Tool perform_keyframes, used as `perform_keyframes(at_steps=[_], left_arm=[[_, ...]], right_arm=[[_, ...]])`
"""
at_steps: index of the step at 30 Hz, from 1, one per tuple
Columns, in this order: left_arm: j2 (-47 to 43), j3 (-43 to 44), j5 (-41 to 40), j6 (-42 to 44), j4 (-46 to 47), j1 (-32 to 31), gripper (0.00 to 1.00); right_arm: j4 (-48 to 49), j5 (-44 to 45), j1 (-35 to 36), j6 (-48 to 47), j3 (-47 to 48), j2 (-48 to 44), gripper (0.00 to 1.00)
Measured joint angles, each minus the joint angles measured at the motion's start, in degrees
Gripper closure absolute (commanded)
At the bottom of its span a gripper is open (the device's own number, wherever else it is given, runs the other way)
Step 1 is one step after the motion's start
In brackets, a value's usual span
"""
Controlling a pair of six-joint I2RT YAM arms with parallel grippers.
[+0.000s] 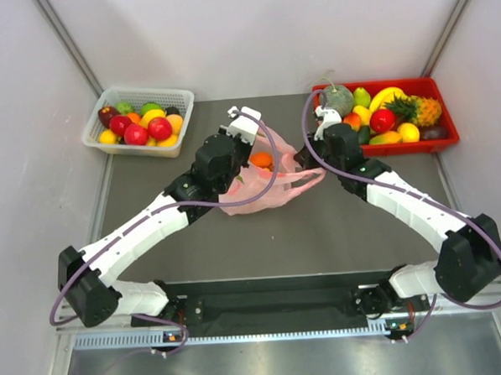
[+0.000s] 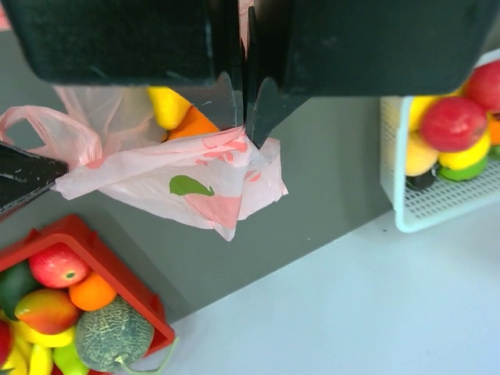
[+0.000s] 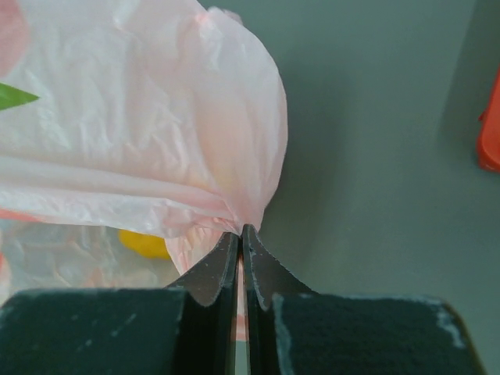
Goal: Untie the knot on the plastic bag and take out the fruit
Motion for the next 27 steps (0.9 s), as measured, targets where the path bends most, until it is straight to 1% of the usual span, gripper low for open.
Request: perform_keyframes(at_steps=[2,5,7,10,12,18,19,20,22,24,26,27], left_arm=[[0.6,1.0,-0.6,2.2,0.4,0.1,1.0],[3.4,5.0,-1.0,5.2,0.2,0.2,1.0],[4.9,7.0,-1.0,5.9,0.1,0.2,1.0],[5.3,6.9,0.4,5.1,-0.5,0.3,1.0],[4.5,4.5,1.7,3.4,-0.2,0.3,1.0],[-1.0,-9.2,4.8,-4.2,0.7,0.0,1.0],[-1.7,-10.8,5.1,-5.5,0.9,-0.3,1.0],[-2.6,-12.5,5.7,-7.0,0.9,-0.6,1.0],[-4.3,-15.3,6.5,-9.9,1.1,-1.4,1.0],[-6.6,-17.6,7.3,-12.8,2.0,-1.7,1.0],[-9.1,-19.8,8.7,-15.8,3.3,-1.7,1.0],[-10.2,-20.8,9.3,-17.2,3.9,-1.7,1.0]], right_arm=[[1.0,0.0,0.0,1.2,-0.2,1.2,1.0],[3.4,0.0,0.3,3.0,-1.6,2.0,1.0],[4.8,0.2,0.6,3.8,-2.8,2.1,1.0],[5.6,0.7,0.7,4.6,-4.4,2.5,1.0],[5.8,1.2,0.7,4.9,-5.4,2.9,1.0],[3.7,2.7,0.6,4.8,-9.8,2.9,1.0],[3.3,2.7,0.6,4.8,-10.6,2.7,0.97],[2.7,2.8,0.6,4.8,-11.4,2.1,0.8],[1.1,3.2,0.9,4.5,-12.9,-0.2,0.49],[-1.8,5.0,1.5,3.9,-15.1,-4.7,0.22],[-5.3,7.0,3.2,3.0,-16.2,-10.0,0.11],[-7.1,8.1,4.7,2.8,-16.3,-12.8,0.09]])
